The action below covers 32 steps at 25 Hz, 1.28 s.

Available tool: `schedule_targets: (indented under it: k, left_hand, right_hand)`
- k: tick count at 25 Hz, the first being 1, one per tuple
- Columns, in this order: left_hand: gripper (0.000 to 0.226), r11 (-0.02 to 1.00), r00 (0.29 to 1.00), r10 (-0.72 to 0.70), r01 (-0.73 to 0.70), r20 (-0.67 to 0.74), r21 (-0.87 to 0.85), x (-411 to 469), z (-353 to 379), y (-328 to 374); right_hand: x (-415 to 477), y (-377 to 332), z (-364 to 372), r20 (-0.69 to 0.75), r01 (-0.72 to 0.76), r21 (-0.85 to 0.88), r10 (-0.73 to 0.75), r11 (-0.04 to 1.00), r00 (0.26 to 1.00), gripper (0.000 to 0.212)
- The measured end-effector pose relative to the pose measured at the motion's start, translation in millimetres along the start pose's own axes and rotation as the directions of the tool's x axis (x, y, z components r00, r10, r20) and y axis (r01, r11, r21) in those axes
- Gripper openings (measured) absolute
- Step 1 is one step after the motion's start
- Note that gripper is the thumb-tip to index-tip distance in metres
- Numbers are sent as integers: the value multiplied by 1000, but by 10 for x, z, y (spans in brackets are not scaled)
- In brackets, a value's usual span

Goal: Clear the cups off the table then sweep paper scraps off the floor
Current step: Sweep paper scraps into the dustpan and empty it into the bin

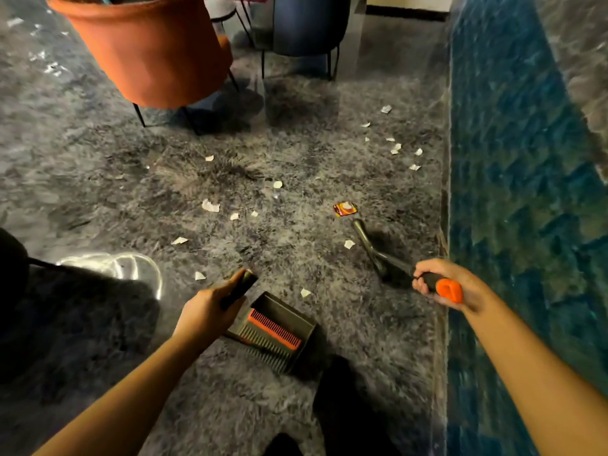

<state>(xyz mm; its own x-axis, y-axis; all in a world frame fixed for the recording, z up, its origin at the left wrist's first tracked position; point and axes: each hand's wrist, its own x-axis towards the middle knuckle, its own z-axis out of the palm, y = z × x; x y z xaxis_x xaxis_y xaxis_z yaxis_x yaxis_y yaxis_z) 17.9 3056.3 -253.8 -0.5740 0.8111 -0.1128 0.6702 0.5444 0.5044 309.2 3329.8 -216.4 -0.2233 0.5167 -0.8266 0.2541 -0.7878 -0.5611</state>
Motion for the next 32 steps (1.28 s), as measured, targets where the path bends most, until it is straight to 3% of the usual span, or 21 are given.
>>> schedule_targets:
  k: [3,6,10,12,14,19,26,32]
  left_hand:
    - [56,999,998,-38,39,-58,17,424,-43,51]
    - [58,998,998,-55,55,-21,-20,637,-56,12]
    - [57,998,1000,-2,2,-1,57,862,-99,-54]
    - [57,997,1000,8,-8,0,72,874,-110,-87]
    - [57,997,1000,1,0,-8,74,852,-139,-140]
    - [55,997,999,28,-30,20,65,764,-165,-149]
    - [56,997,997,36,-40,62,73,771,-191,-126]
    - [56,997,995,54,-59,78,55,736,-200,-122]
  right_hand:
    - [587,-306,91,-17,-16,-190,13,982,1000,25]
    - [1013,-441,231,-13,-41,-322,39,946,999,25]
    - [1218,-287,454,-35,-51,-607,37,793,999,25]
    - [1200,-105,531,-27,-38,-672,27,740,999,20]
    - [1118,74,567,-19,-50,-698,51,714,999,24]
    - [733,448,648,35,-46,-737,105,674,994,72]
    - [177,661,736,171,-12,-747,210,664,962,70]
    - [-23,413,655,275,-170,-564,377,808,885,60]
